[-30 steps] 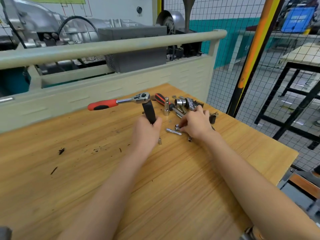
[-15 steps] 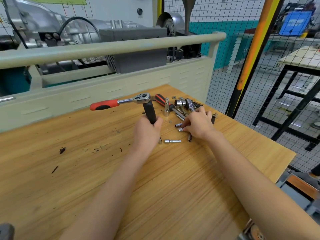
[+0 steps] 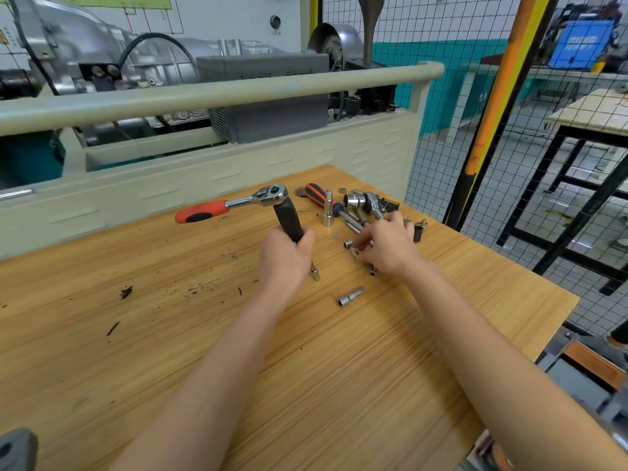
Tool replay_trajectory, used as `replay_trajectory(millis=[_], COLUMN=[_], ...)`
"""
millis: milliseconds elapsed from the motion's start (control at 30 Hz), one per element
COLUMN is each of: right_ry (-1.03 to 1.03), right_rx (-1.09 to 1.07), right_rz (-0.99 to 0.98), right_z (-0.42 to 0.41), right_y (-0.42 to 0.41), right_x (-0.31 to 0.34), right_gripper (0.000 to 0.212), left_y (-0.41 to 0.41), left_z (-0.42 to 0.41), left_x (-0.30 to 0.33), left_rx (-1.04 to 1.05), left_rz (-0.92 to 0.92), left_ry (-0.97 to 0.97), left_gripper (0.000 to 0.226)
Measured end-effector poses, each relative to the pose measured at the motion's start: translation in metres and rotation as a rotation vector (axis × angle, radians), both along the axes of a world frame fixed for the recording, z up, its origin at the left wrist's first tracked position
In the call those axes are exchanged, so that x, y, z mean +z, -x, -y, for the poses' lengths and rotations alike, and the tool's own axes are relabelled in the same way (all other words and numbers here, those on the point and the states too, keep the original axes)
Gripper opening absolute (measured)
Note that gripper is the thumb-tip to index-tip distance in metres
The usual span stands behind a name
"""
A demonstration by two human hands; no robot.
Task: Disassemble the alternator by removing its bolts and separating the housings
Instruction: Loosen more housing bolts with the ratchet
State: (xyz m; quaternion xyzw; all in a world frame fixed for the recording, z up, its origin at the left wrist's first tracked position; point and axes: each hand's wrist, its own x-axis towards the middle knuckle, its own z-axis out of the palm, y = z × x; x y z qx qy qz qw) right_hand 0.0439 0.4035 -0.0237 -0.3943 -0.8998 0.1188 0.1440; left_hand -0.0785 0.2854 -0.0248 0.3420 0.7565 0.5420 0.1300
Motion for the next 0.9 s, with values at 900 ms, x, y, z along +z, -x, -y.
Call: replay_trajectory(millis=[900], right_ry=[0.05], right_rx=[0.102], right_rz=[0.006], right_z=[0.003], right_y=[-0.003], right_x=[-0.012], right_gripper=[0.01], left_y=[-0.007], left_z=[-0.001], left_x=[0.0], left_rx=[-0.012], left_rz=[-0.022], left_ry=[0.023], left_gripper=[0.028])
